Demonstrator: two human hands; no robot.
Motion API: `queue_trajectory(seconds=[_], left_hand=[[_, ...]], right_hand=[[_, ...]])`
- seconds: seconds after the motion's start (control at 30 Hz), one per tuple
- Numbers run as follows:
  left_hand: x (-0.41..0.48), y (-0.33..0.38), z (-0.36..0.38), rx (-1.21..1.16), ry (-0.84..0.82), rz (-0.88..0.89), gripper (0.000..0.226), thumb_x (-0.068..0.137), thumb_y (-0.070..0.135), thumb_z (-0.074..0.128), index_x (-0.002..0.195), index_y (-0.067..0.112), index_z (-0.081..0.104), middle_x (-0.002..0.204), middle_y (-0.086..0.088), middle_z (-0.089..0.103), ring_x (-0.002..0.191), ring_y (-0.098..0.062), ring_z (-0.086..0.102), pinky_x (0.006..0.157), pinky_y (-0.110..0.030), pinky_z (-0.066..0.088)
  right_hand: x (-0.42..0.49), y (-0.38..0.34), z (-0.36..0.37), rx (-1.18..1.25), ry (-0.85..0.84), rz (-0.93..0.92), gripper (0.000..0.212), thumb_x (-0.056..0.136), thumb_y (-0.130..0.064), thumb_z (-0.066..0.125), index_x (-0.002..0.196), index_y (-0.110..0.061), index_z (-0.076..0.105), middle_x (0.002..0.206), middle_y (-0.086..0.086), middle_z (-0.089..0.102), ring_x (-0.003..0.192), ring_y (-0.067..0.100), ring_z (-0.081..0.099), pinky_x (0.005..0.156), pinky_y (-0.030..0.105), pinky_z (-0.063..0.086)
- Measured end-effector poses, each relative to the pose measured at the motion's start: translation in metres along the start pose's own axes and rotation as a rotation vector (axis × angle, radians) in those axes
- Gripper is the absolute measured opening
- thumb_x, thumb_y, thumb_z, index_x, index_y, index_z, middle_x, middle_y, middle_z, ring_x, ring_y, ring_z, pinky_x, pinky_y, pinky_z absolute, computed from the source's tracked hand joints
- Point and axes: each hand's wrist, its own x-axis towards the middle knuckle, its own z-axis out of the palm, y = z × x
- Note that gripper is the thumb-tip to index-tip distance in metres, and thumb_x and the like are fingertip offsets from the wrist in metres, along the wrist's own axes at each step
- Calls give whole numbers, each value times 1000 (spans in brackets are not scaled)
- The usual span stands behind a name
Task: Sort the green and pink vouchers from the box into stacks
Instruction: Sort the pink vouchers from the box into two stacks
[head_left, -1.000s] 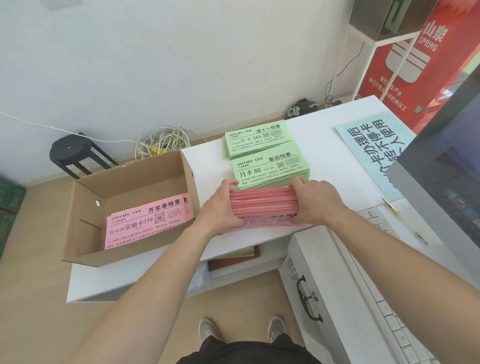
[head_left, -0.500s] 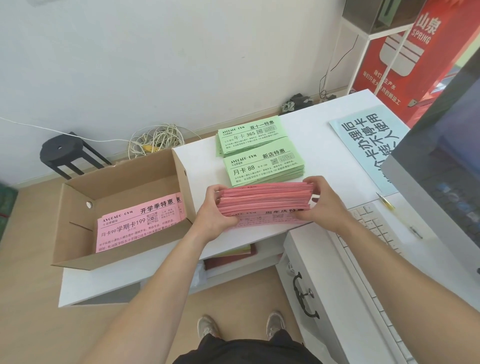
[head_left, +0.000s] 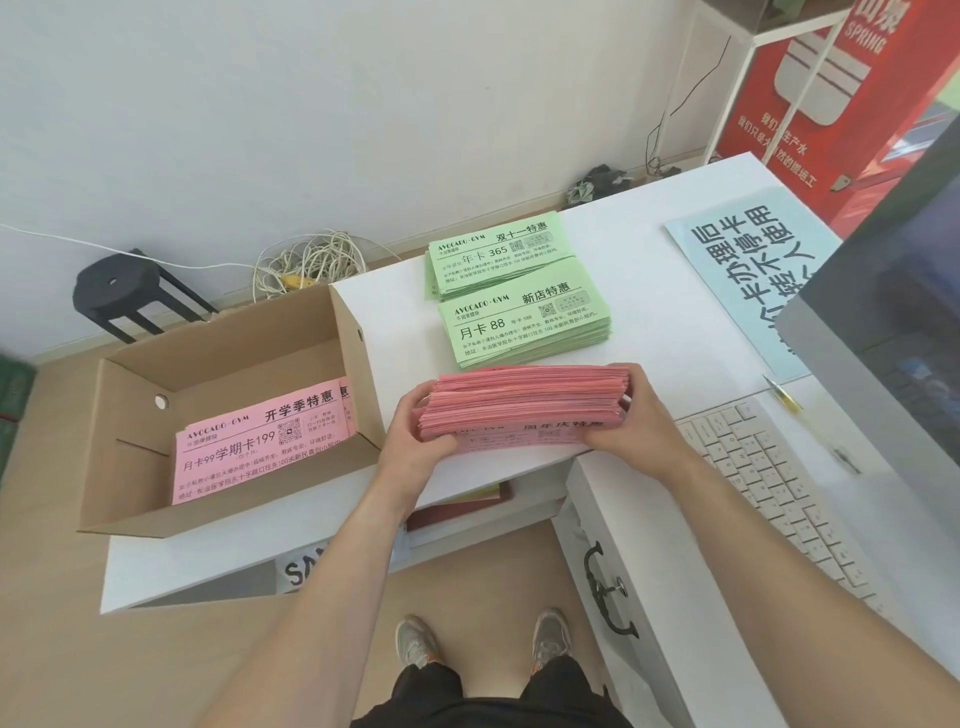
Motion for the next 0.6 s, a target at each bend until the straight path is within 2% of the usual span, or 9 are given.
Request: queue_trajectory(seconds=[0.1,0.17,0.27,0.3,0.37,0.47,0.6], left_hand=[[2,0,6,15,-2,-3,82,61,12,72,137,38,53,126,-5,66,112,-14,65,101,-39,52],[6,1,6,48,-1,-7,79,59,18,72,133,41,54,130,-6,62,115,-16,63,105,-44,51],[7,7,6,83,-50,1,76,61,15,72,130,34,47,117,-2,66,102,-6,65,97,-34,52],[8,7,7,92,-66,12,76,61,15,73,129,32,46,113,0,67,96,-2,65,92,-29,52],[9,8,9,101,-80,36,76,63,8,75,129,28,43,109,3,66,90,5,64,83,-22,49],[12,11,11,93,-82,51,80,60,9,72,132,25,41,105,5,65,85,7,63,77,-16,49],[17,8,9,76,-116,72,88,51,25,74,132,26,41,110,3,65,95,-3,65,82,-25,53]], right_hand=[[1,2,10,3,30,-31,79,69,-12,90,128,-26,39,112,-11,63,93,-14,60,67,7,49],[2,2,12,28,41,-45,85,67,-14,92,130,-31,38,118,-8,62,102,-9,61,72,12,53],[4,5,9,15,48,-56,87,60,-29,96,125,-39,40,126,-5,57,115,2,59,89,23,54],[4,6,9,6,41,-59,87,59,-31,96,125,-39,40,127,-5,57,115,1,58,88,20,53],[4,7,9,16,24,-69,87,62,-26,97,128,-31,40,123,-7,60,110,-2,61,85,18,54],[6,10,10,36,18,-84,85,66,-13,94,129,-31,41,115,-13,65,109,1,63,91,38,58],[6,13,11,61,-25,-97,96,68,-5,91,138,-37,34,117,-22,64,116,1,61,94,33,54]])
